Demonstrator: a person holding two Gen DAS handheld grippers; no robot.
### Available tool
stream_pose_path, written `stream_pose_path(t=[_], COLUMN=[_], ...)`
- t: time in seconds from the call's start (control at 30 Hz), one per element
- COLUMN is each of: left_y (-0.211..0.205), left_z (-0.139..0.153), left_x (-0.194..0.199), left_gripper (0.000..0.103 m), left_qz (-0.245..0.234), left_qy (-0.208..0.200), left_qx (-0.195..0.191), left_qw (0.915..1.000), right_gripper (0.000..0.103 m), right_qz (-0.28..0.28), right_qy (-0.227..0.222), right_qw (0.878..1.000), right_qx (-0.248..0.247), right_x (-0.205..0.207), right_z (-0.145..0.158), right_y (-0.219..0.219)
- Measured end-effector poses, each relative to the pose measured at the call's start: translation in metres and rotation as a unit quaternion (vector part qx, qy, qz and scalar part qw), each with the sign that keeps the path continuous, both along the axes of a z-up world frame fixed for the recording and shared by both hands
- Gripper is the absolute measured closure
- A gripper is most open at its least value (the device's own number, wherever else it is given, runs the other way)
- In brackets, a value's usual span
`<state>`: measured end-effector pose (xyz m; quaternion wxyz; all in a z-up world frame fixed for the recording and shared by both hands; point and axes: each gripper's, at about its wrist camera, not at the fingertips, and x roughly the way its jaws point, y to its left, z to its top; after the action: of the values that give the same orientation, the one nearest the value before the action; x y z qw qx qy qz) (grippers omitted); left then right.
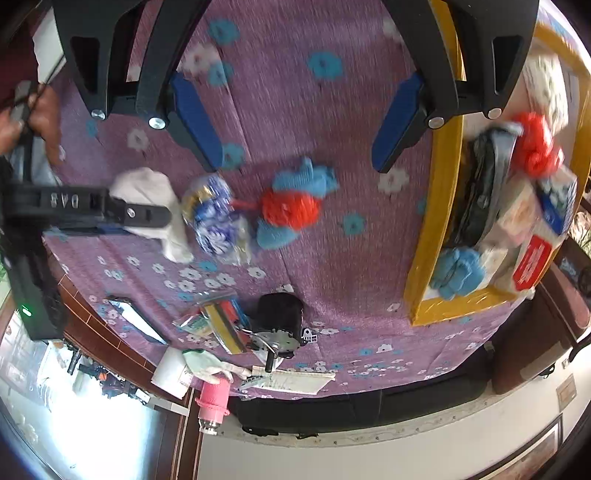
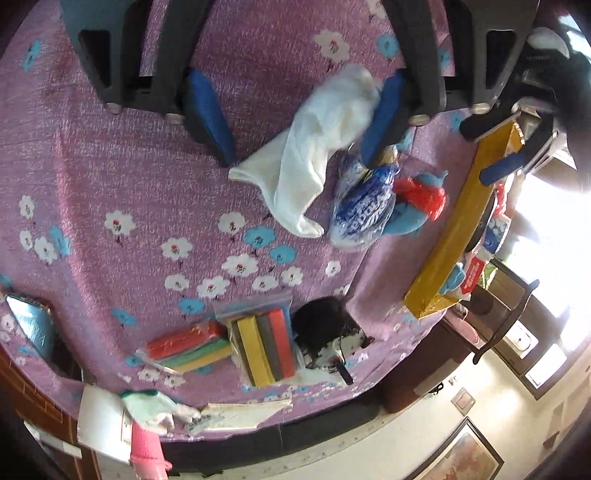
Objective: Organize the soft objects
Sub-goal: 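Grasp the blue cloth with red bag with the left gripper while the right grasps the white cloth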
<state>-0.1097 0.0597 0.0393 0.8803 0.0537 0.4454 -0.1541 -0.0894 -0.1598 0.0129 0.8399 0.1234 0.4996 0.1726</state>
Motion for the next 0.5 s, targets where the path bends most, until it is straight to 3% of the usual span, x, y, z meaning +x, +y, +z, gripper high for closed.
stream_pose_path(t=[0.07, 0.1, 0.2, 0.43, 0.5], left_y=[-0.002, -0.004, -0.01, -0.024, -0.03], left_z=[-0.002, -0.002, -0.008, -0.031, -0.033], left_x=[0.011, 0.016, 0.031, 0.054, 0.051], left_gripper=[0.021, 0.022, 0.051, 0.052, 0.056], left_qz=[-0.003, -0.01, -0.02, -0.032, -0.035], left_qy=[0.002, -0.001, 0.009, 0.041, 0.031], left_qx=[0.0, 0.0, 0.01, 0.03, 0.043], left_qw=[1.0, 0.9999, 0.9997, 0.9982, 0.998], right_gripper=[0.075, 0.077, 0.078, 0.078, 0.077], right_qz=[0.01, 0.01, 0.001, -0.017, -0.017], right_qy=[0.009, 0.007, -0.001, -0.004, -0.007], right_qw=[1.0, 1.0, 1.0, 0.999, 0.999], right_qx=[0.008, 0.001, -0.021, -0.033, -0.035], right_x=[0.0, -0.003, -0.01, -0.017, -0.017], right_z=[-0.002, -0.002, -0.002, -0.002, -0.002], right_y=[-0.002, -0.004, -0.013, -0.035, -0.034])
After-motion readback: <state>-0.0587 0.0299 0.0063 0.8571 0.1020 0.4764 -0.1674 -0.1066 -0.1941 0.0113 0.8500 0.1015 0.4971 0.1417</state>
